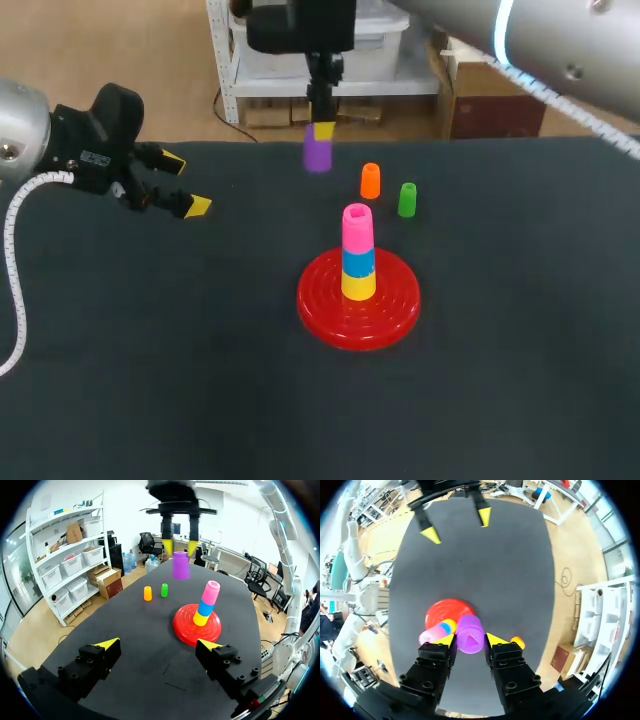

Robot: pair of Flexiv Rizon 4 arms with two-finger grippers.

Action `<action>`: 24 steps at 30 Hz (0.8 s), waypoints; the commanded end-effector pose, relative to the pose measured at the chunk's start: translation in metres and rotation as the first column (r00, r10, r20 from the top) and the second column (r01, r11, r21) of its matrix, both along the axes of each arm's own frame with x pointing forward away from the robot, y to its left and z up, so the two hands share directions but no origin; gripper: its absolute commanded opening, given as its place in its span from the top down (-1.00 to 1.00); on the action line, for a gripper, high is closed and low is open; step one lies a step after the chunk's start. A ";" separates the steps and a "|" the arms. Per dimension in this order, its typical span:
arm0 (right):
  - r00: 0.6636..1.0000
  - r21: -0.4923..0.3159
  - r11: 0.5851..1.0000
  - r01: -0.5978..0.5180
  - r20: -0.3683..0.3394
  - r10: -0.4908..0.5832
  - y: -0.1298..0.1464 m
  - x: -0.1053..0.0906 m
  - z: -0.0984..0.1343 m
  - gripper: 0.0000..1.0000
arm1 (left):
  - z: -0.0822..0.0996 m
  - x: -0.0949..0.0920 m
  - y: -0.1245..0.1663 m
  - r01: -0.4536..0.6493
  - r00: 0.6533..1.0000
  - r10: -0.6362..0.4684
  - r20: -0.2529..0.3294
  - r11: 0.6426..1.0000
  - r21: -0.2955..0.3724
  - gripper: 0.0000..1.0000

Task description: Pick up and stack the cylinders on the red base in this order: pink,purple,orange,green

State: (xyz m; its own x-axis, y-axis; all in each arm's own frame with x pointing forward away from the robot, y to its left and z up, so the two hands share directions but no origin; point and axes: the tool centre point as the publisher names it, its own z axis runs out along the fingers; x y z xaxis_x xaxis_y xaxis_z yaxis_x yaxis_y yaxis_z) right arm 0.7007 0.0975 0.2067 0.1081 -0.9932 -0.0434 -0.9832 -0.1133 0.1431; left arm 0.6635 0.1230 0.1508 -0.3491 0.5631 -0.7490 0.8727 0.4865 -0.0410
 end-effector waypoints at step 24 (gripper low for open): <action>0.963 -0.104 0.986 0.129 0.251 -0.099 -0.042 -0.089 0.011 1.00 | -0.001 0.001 0.000 0.001 1.000 -0.001 -0.001 1.000 0.002 -1.00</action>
State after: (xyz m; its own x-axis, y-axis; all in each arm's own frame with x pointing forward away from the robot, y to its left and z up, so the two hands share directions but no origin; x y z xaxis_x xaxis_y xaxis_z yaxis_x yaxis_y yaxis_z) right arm 0.6195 0.0571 0.2166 -0.0099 -0.9955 0.0939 -0.9843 0.0263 0.1746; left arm 0.6635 0.1230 0.1508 -0.3491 0.5631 -0.7490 0.8727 0.4864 -0.0410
